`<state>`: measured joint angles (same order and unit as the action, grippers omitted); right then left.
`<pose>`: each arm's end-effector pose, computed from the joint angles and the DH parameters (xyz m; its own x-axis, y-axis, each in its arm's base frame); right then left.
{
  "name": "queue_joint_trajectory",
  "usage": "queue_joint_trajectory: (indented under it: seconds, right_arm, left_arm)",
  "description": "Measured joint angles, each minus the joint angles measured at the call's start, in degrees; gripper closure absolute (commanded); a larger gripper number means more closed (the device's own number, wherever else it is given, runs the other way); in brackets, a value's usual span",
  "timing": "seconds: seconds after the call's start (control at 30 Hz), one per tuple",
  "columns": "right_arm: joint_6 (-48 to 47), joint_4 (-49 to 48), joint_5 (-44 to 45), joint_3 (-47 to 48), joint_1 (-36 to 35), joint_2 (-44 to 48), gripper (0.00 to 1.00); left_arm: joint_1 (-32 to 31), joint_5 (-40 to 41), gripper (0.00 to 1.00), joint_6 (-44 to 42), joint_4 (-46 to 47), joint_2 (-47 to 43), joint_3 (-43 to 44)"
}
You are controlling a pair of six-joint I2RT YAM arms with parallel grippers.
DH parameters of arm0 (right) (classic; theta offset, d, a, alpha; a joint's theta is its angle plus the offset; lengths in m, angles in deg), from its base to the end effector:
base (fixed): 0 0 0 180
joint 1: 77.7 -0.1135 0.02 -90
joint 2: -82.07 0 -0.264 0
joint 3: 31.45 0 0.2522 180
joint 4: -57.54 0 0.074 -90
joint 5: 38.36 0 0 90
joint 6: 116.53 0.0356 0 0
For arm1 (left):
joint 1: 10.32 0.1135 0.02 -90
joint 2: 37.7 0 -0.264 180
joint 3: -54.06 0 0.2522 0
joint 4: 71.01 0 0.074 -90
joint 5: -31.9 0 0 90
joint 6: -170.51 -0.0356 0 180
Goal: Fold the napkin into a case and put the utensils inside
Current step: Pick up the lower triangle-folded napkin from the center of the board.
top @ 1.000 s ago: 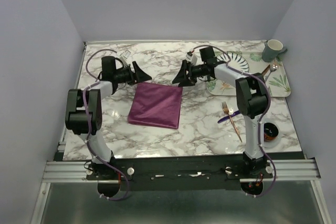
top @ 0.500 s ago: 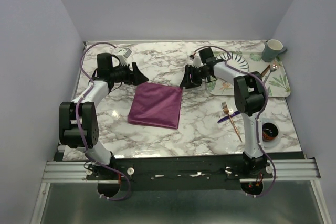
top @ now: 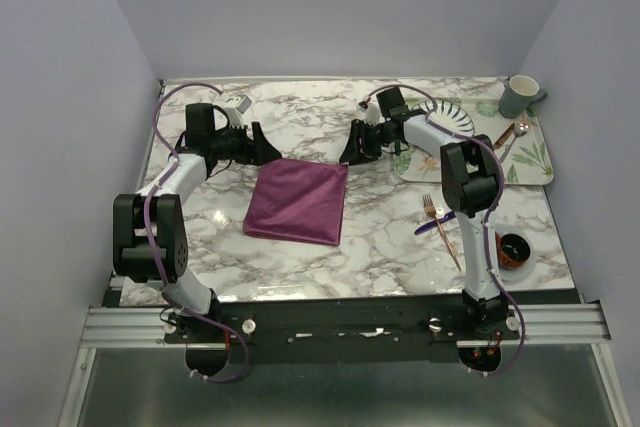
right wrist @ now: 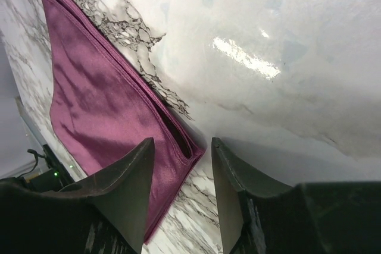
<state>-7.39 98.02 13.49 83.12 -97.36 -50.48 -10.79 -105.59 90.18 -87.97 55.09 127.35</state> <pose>0.4557 0.1862 0.1432 -0.9447 -0.0637 -0.3216 -0.2743 0.6909 0.6689 0.3492 -0.0291 0.2347 -0.6863 -0.1079 -0.7193 0.4901 0.6621 -0.5669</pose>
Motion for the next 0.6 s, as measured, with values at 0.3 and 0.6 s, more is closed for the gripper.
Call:
queue_joint_trajectory:
  seconds: [0.3, 0.6]
  right_arm:
    - [1.44, 0.59, -0.52, -0.42, 0.13, -0.09, 0.5]
    - [2.49, 1.53, -1.31, -0.61, 0.15, -0.09, 0.54]
  left_arm:
    - [0.0, 0.22, 0.2, -0.35, -1.16, 0.07, 0.15]
    - [0.0, 0.24, 0.2, -0.22, -1.29, 1.16, 1.05]
